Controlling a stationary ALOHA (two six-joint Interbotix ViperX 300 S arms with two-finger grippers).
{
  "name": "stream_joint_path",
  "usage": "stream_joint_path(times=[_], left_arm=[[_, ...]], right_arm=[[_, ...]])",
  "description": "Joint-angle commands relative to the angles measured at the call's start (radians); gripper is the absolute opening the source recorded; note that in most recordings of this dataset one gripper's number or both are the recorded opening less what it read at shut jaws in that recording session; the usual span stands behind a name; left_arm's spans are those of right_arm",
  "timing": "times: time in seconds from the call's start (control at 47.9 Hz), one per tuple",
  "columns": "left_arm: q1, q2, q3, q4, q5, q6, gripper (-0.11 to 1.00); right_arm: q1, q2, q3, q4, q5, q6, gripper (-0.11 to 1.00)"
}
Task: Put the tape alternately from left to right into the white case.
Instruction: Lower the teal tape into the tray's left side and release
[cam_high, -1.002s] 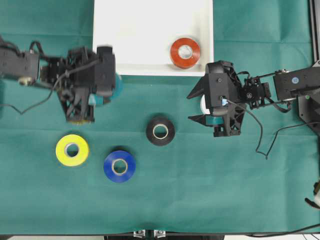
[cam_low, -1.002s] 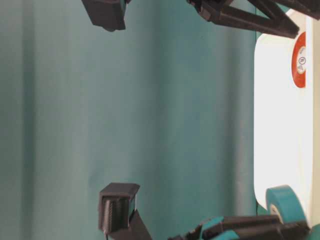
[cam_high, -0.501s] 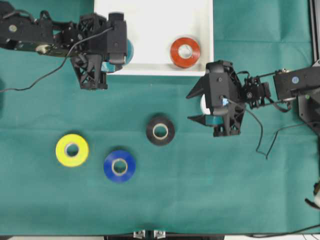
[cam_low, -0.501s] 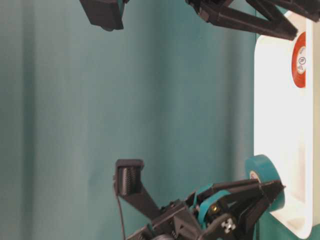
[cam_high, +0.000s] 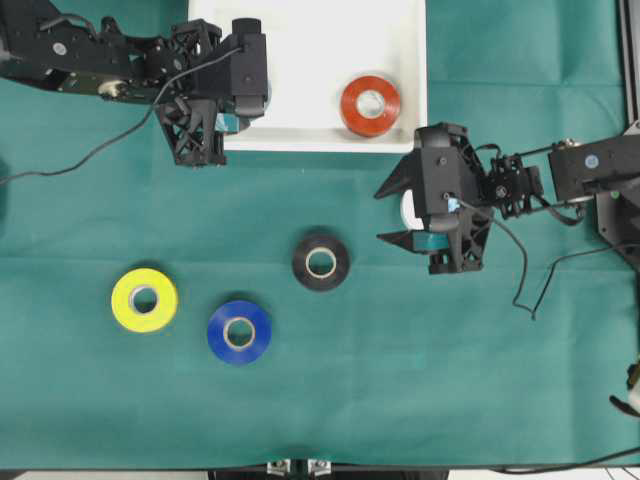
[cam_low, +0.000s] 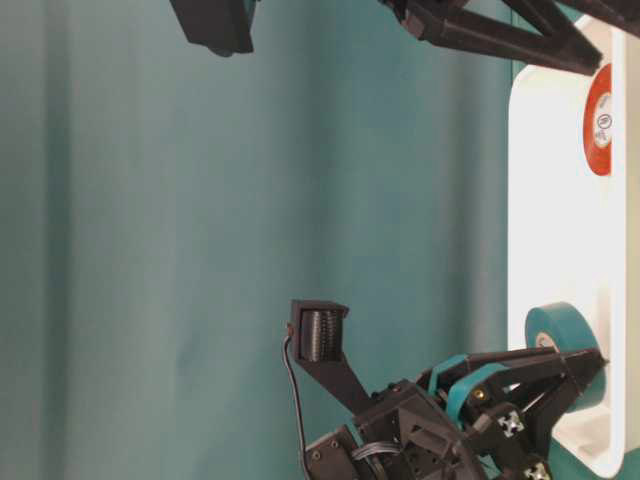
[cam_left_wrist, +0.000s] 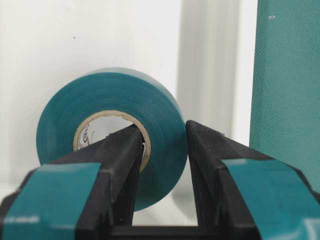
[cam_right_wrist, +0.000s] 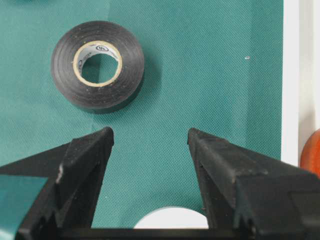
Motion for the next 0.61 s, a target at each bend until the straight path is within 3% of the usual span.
stream_joint_path(times=[0.0, 0.439, 0.585], left_arm=[[0.002, -0.014, -0.021, 0.0, -0.009, -0.002, -0.03], [-0.005, -0.012, -0.02, 0.0, -0.009, 0.009, -0.02], [-0.005, -0.017, -0.017, 0.0, -0.008, 0.006, 0.21]], right_arm=[[0.003, -0.012, -0.009, 0.0, -0.011, 0.002, 0.68], [0.003, -0.012, -0.006, 0.0, -0.012, 0.002, 0.68], [0.003, -0.011, -0.006, -0.002, -0.011, 0.002, 0.68]])
